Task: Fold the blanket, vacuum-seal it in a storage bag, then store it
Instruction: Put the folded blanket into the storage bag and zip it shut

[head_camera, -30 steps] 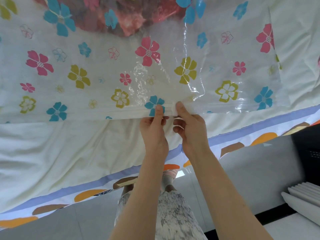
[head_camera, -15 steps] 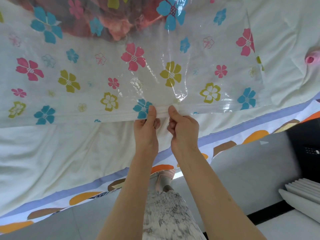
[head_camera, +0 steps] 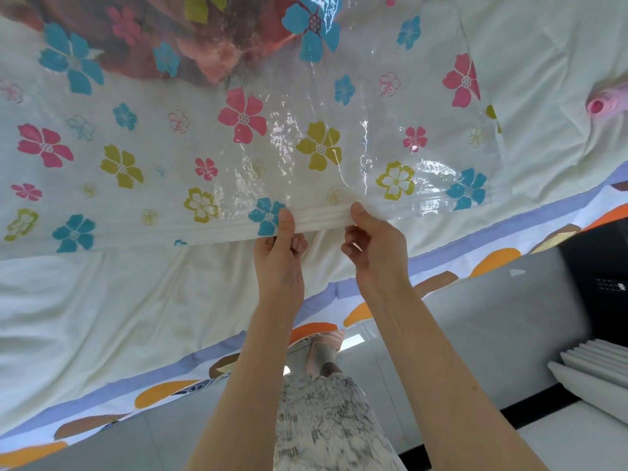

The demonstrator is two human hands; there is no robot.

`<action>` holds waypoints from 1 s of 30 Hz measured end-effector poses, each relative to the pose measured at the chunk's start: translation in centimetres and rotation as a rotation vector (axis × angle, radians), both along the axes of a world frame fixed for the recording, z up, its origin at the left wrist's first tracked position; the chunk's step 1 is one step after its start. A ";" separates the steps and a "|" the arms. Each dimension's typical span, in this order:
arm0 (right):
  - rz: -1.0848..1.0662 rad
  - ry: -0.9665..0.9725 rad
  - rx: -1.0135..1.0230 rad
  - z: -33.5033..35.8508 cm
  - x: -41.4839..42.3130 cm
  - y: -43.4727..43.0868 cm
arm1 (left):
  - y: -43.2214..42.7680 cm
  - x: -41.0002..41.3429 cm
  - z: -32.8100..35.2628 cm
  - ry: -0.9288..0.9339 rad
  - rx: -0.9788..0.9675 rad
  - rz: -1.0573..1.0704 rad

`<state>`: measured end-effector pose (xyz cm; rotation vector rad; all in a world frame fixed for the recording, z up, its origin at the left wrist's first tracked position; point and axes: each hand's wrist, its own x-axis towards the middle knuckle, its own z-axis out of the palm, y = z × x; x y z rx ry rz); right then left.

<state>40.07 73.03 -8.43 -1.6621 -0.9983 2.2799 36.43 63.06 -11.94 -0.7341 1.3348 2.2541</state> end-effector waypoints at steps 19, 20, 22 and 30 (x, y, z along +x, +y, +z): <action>0.162 0.035 0.164 0.6 0.5 0.2 | 5.8 2.1 2.1 -0.016 -0.067 -0.107; 0.136 0.039 0.165 0.8 0.5 0.2 | 5.6 2.1 2.1 -0.006 -0.074 -0.111; 0.085 0.041 0.159 1.0 0.3 0.2 | 5.6 2.0 2.3 0.010 -0.085 -0.116; -0.047 -0.024 0.116 1.0 0.7 1.2 | 5.1 1.6 1.8 0.006 -0.113 -0.098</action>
